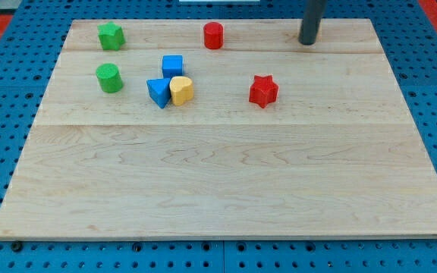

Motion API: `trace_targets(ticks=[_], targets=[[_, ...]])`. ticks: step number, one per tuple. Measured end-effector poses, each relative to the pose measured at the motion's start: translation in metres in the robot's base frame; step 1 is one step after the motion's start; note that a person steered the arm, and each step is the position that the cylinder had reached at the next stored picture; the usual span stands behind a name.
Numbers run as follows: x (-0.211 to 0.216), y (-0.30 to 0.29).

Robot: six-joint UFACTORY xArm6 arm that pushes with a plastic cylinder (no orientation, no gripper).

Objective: Form a diagonal line with heart green circle and cube

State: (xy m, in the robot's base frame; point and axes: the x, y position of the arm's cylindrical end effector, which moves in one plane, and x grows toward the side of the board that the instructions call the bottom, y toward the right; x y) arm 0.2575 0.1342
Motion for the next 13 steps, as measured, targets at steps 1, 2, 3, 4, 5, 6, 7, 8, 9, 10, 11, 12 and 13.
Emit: trace_targets(ticks=[1, 2, 3, 4, 5, 6, 7, 8, 9, 10, 11, 12, 13], targets=[[0.011, -0.064], [0.026, -0.131], [0.056, -0.193], [0.072, -0.247], [0.057, -0.259], [0.057, -0.335], [0.058, -0.385], [0.075, -0.392], [0.102, -0.341], [0.102, -0.276], [0.080, -0.269], [0.057, -0.253], [0.069, -0.209]])
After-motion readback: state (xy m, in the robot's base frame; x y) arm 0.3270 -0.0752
